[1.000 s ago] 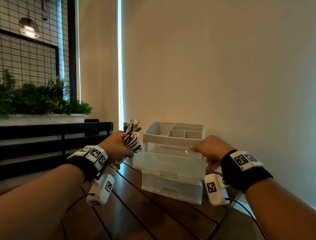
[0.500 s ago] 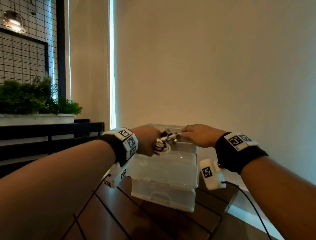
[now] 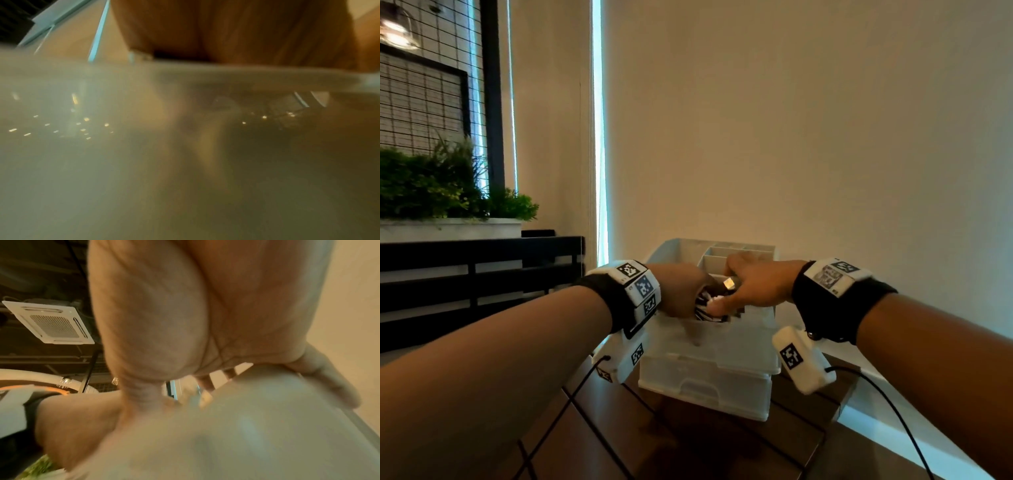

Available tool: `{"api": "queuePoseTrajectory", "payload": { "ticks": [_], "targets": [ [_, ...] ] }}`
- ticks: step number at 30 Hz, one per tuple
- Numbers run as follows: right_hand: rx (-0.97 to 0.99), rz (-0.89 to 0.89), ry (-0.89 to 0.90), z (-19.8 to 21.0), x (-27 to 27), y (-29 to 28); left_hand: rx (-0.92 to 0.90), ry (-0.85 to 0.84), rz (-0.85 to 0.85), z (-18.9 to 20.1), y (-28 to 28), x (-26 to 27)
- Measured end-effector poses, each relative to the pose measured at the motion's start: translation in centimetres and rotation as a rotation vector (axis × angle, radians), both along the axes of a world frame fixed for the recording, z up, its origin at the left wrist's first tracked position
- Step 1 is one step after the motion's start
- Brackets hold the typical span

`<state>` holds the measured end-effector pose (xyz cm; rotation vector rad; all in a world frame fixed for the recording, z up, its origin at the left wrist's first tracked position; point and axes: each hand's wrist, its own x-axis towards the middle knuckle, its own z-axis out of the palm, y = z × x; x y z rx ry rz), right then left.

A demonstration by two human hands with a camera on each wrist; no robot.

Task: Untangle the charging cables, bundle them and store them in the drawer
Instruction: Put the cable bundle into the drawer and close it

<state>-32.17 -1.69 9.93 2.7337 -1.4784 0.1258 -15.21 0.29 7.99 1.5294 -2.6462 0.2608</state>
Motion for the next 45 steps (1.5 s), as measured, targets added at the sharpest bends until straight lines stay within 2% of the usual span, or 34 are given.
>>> {"api": "queuePoseTrajectory", "payload": {
  "ticks": [3,9,16,18,21,26,33,37,42,45],
  "targets": [
    [-0.073,-0.034,0.121,-1.0,0.0,-0.7,0.035,0.045,0.018,-0.4,-0.6,0.9],
    [0.031,-0.047,0.049,-0.3,0.1,-1.2,0.051,0.229,-0.101,-1.1,-1.0,2.1],
    [-0.061,-0.080,0.185,-0.8,0.8,-1.2,-0.068,0.377,-0.104,-2.2,-1.5,3.5],
    [-0.069,-0.085,0.195,-0.8,0.9,-1.2,-0.151,0.375,-0.129,-1.9,-0.8,3.9],
    [-0.068,-0.090,0.201,-0.8,0.9,-1.3,-0.214,0.286,-0.140,-1.4,0.6,4.9],
    [-0.072,-0.091,0.197,-0.7,1.1,-1.2,-0.110,0.158,-0.113,-1.8,2.7,5.7],
    [-0.067,-0.071,0.165,-0.7,0.7,-1.3,0.021,0.008,-0.049,-1.6,1.7,4.9],
    [-0.010,-0.047,0.117,-0.3,0.4,-1.5,0.048,0.034,-0.019,-1.3,1.1,4.7],
    [0.031,-0.031,0.105,0.1,0.2,-1.8,-0.027,0.103,0.049,-2.1,-0.3,4.2],
    [-0.001,-0.036,0.111,0.0,0.3,-2.1,-0.093,0.189,0.014,-2.4,-0.6,4.2]
  ]
}}
